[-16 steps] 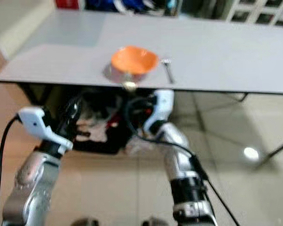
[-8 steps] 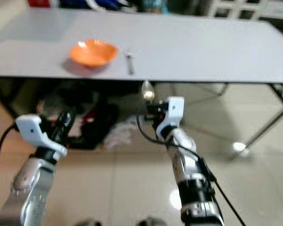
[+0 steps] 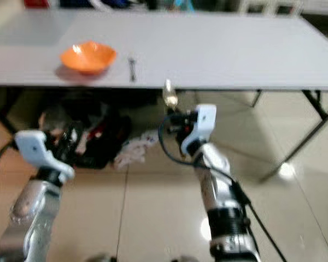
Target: Setting the table
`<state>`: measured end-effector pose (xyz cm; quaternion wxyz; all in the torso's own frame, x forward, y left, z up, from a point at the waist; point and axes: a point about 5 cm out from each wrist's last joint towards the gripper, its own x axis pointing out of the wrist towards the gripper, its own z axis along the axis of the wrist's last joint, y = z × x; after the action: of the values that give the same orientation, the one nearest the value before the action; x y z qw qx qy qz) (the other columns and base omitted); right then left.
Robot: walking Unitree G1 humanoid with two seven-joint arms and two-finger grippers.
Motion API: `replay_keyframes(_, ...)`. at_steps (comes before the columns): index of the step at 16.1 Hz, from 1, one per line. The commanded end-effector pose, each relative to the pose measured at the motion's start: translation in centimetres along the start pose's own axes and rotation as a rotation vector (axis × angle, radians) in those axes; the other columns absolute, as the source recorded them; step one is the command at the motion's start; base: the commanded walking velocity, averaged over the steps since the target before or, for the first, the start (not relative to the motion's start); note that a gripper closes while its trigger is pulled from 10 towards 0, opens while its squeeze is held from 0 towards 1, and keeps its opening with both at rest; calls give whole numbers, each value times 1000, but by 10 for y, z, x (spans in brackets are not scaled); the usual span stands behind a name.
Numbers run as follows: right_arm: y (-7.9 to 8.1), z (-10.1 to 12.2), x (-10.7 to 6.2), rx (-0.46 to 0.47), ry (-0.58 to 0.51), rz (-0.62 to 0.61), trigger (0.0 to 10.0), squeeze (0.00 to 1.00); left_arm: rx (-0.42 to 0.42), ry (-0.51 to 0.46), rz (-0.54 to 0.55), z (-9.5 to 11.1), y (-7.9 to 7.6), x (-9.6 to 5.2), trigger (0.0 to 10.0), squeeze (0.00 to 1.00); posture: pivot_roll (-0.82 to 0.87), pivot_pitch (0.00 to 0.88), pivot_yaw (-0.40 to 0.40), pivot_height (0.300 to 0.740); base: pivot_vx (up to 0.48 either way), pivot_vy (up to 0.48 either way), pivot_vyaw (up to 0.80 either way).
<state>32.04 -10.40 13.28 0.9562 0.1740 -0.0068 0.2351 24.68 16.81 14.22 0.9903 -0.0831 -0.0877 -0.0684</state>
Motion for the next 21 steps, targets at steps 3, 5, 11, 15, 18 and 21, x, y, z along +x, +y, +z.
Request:
replay_keyframes(3,10,6,2,7,-34,32,10000,0,-5,-16,-3,5,-1,1,10000,0,-87,102,-6,740,480,0,0)
replay_keyframes(5,5,4,2,6,-33,-3,10000,0,-4,-17,-22,5,-5,3,10000,0,-82,105,-5,740,480,0,400)
replay_keyframes(11,20,13,6,1,-86,47,10000,0,16,-38,-83,13,-18,8,10000,0,-84,102,-8,740,480,0,0)
replay_keyframes(15,23,20,14,-45,-94,34,10000,0,19,-62,-101,19,-21,11,10000,0,-84,94,-8,740,480,0,0)
replay_keyframes(18,20,15,20,-118,-43,-16,10000,0,20,-58,-103,19,-21,12,10000,0,-81,90,-11,740,480,0,0)
replay_keyframes(21,10,13,24,-157,-2,-112,10000,0,22,-51,-91,18,-20,10,10000,0,-79,96,-12,740,480,0,0)
